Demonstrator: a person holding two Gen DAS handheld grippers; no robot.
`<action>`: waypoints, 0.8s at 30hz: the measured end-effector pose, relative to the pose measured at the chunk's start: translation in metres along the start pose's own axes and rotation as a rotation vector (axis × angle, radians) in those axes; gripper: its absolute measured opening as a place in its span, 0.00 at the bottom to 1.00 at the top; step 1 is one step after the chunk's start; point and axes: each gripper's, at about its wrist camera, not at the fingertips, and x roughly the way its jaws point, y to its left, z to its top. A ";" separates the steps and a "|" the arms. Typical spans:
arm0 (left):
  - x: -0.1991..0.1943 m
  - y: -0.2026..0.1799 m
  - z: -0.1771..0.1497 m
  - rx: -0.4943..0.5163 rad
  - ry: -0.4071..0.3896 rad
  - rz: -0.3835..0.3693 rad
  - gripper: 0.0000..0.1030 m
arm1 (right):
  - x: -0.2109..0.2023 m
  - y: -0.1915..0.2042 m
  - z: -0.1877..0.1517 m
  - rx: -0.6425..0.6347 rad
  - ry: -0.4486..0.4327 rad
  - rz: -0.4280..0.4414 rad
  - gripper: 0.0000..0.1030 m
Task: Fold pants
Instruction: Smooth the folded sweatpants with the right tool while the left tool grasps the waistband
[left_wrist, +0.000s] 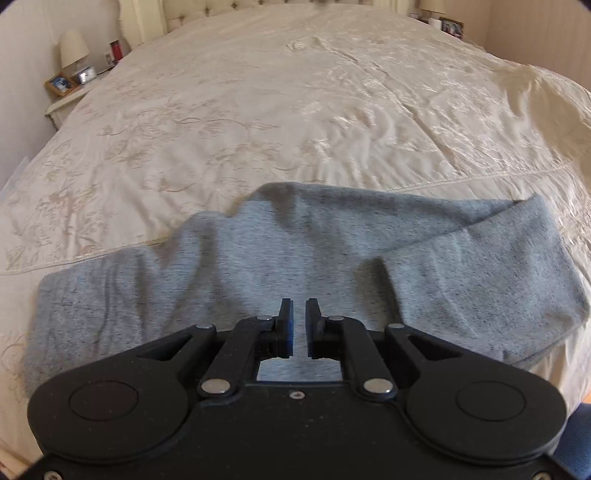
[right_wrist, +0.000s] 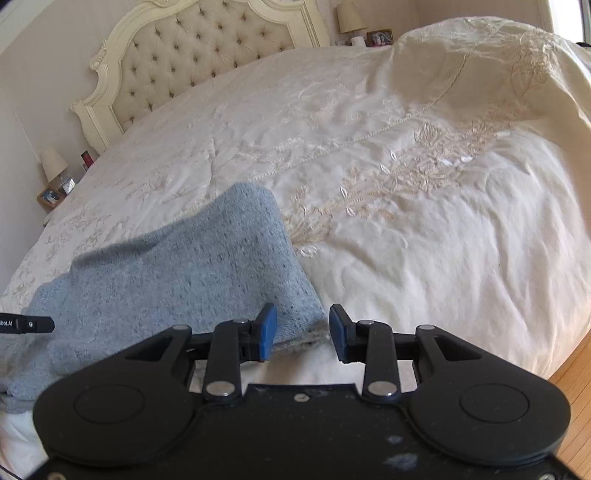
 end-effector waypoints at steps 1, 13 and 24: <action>-0.002 0.010 0.000 -0.020 0.001 0.017 0.14 | -0.004 0.005 0.005 -0.002 -0.020 0.010 0.34; -0.012 0.133 -0.024 -0.268 0.041 0.201 0.14 | 0.012 0.128 0.007 -0.240 -0.037 0.172 0.34; -0.022 0.217 -0.044 -0.386 0.009 0.249 0.37 | 0.049 0.195 -0.044 -0.393 0.083 0.206 0.34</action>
